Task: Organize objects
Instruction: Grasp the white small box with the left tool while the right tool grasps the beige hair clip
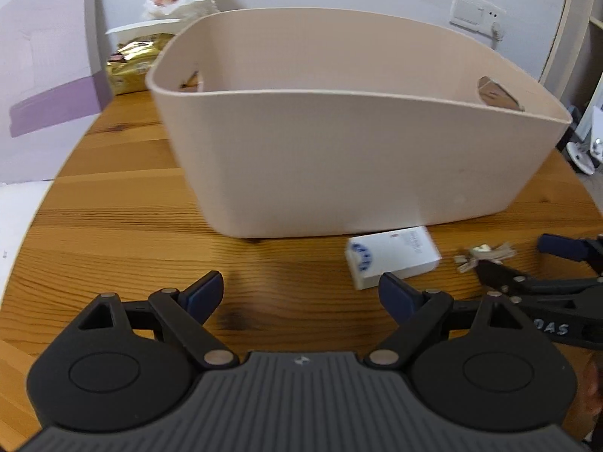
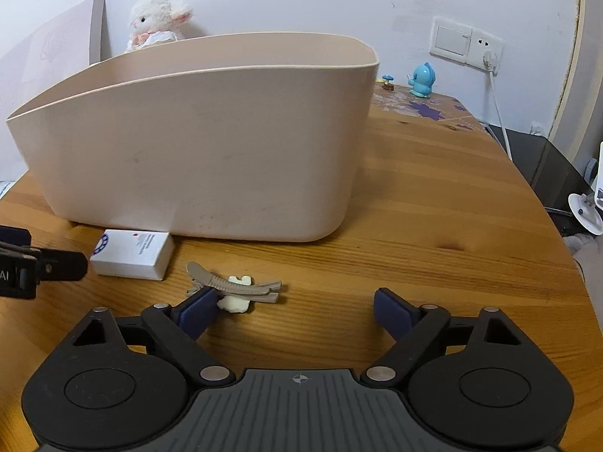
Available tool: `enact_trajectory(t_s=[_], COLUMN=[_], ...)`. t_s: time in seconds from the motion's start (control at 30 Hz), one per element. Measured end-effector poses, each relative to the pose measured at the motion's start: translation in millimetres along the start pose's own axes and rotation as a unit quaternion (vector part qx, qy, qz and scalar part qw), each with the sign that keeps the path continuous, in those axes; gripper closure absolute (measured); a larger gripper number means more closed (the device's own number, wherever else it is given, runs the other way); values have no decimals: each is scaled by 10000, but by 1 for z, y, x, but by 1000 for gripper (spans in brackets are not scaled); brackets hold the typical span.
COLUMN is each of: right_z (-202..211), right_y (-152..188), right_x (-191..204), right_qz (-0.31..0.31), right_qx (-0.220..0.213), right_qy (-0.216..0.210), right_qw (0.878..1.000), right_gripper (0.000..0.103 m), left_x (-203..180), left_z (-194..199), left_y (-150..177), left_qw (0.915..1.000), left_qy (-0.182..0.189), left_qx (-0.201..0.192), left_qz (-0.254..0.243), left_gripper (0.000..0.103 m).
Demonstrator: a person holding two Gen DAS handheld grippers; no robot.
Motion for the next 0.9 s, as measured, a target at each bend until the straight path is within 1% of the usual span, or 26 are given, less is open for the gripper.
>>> enact_trajectory(t_s=[0.17,0.23,0.4,0.47,0.53,0.6,0.73,0.8,0.87,0.9], right_z=[6,8,1,-1,-3,-3,-3,-3,-2,-1], right_y=[-2,-4,-6,-6,-8,-9,-10,-11,-11,-12], right_x=[2,7,20,23,22,19,15,15,14,13], right_qz=[-164,-187,-67,0,-43,-74,-115,-118,-148,-164], right_qx=[84,44,25,-20,-36,-51,-74,-83,-108,-129], right_qy=[-248,-298,-82,41,64,97,132,147,121,130], right_qw=[9995,9994,9999,10000,10000,9999,9998,9998,9998,9997], right_gripper=[11,8,6,5,6,7,8,9,14,20], left_x=[-14,-19,-30,-31,-31,-31,-38,-40,-41,-40], left_z=[-3,-6,-20,-27,-32,-35,-35,-36,-38,-38], left_y=[-8,-12,-19,-21,-23,-23,-23,-22,-21,-21], left_qw=[9999,9999,9999,9996,9988,9981,9982,9989,9996,9997], left_qy=[70,92,76,91,174,236,317,232,55,-3], left_qx=[-23,-7,90,134,143,216,260,240,221,206], left_qz=[99,89,95,252,424,533,448,344,190,146], left_gripper=[13,13,13,13,12,11,11,11,11,13])
Point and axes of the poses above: each gripper's, at about its wrist camera, not at the fingertips, and z roughly against the way its jaws point, x to its left, y to its underside, the point moved 6 cm from there along -z, roughly the way its jaws point
